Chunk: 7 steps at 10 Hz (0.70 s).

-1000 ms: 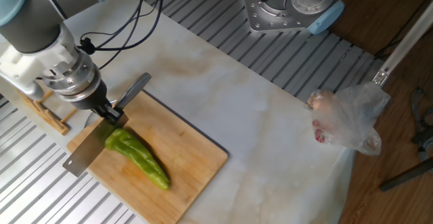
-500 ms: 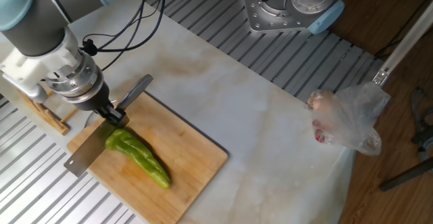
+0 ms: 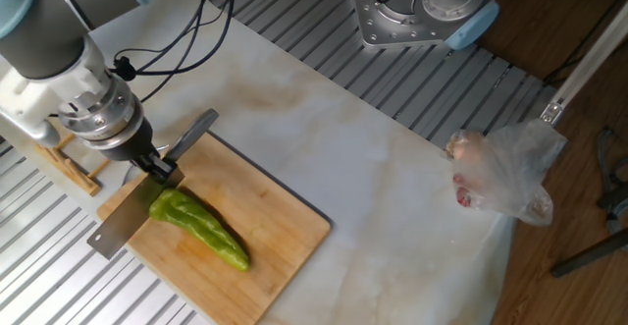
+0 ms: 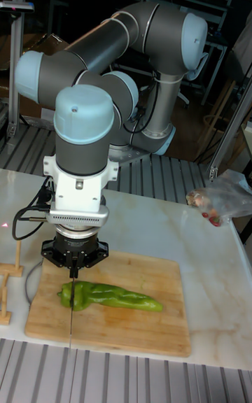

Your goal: Chop the chili peppers

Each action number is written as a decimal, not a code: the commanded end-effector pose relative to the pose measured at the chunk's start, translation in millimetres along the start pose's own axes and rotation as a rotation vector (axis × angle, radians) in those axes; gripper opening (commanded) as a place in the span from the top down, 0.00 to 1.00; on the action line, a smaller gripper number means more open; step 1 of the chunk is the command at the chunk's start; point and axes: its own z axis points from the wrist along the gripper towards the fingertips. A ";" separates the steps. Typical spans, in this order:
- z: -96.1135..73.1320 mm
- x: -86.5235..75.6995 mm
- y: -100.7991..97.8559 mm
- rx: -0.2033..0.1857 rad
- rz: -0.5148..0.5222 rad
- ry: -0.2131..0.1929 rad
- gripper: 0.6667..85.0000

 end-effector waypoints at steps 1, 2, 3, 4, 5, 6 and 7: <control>7.9 -15.6 10.5 0.000 0.025 -0.017 0.99; 10.0 -21.4 11.2 0.008 0.027 -0.022 0.99; 8.7 -25.5 9.6 0.009 0.020 -0.026 0.99; 2.1 -24.6 8.3 0.005 0.016 -0.011 0.99; -4.1 -25.1 7.2 0.003 0.011 -0.002 0.99; -8.7 -26.4 7.9 -0.002 0.009 0.001 0.99; -8.2 -28.1 6.7 -0.003 0.006 -0.007 0.99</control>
